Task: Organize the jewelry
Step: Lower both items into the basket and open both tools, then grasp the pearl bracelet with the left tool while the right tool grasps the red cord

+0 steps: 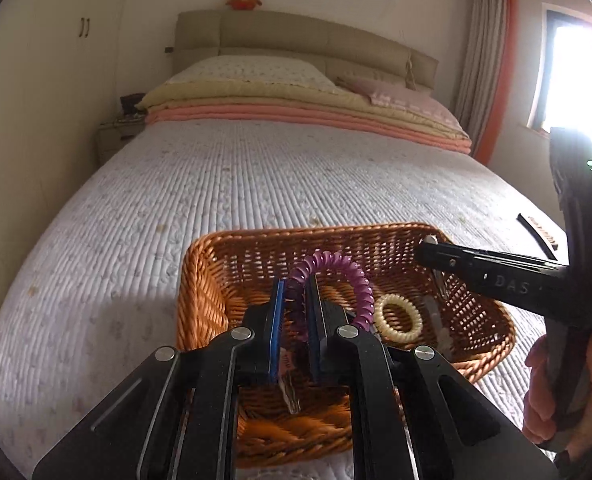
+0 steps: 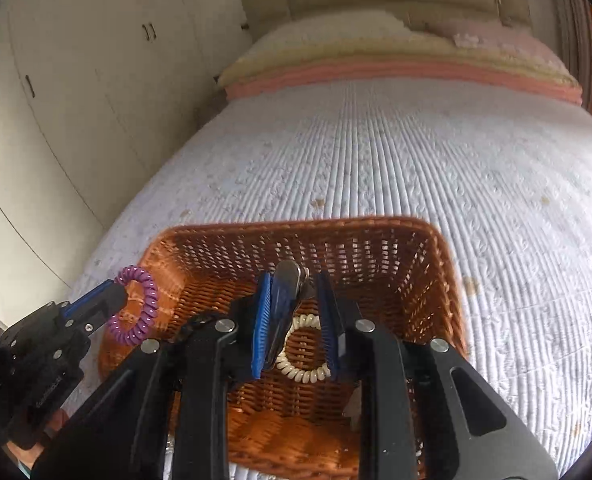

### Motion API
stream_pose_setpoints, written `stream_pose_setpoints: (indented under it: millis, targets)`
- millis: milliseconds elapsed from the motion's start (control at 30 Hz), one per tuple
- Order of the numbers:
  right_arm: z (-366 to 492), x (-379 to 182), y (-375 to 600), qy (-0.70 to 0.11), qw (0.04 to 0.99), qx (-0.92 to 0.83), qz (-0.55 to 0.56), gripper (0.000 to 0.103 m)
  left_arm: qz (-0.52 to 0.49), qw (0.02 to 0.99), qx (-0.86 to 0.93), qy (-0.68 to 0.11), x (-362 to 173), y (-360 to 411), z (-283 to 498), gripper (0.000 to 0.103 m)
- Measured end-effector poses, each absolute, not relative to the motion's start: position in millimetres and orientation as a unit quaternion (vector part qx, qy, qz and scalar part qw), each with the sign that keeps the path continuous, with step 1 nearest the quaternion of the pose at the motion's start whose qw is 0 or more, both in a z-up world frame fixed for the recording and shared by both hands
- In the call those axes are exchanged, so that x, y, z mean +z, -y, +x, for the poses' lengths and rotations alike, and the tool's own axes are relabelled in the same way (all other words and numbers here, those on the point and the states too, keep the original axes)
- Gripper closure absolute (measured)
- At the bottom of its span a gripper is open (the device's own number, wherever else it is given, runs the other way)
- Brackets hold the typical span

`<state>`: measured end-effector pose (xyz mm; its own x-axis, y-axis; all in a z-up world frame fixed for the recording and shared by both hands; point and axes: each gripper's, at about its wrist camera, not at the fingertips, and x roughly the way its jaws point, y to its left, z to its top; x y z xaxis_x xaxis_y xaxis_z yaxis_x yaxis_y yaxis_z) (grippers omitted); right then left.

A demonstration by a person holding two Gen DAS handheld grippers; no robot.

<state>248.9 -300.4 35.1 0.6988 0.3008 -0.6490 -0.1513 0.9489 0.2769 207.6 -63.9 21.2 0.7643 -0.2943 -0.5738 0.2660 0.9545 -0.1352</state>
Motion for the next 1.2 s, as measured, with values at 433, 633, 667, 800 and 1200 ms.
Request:
stream_pose_setpoints:
  millis: [433,633,667,800,1200]
  targets:
    - [279,-13,294,-0.43,0.892,0.099,0.094,0.082,-0.016,0.933,-0.14,-0.331,1,67,217,0.093]
    - [266,-3,301,-0.423,0.894,0.1,0.111,0.051,-0.035,0.933,-0.15,-0.324,11,59,204,0.076]
    - [260,1,302,-0.419,0.895,0.099,0.112,0.051,-0.04,0.934,-0.154,-0.321,15,56,199,0.073]
    - [225,22,305,-0.396,0.905,0.111,0.11,0.051,-0.056,0.938,-0.171,-0.295,38,45,167,0.072]
    - [105,50,296,-0.359,0.921,0.134,0.073,0.052,-0.038,0.942,-0.221,-0.25,78,39,56,0.062]
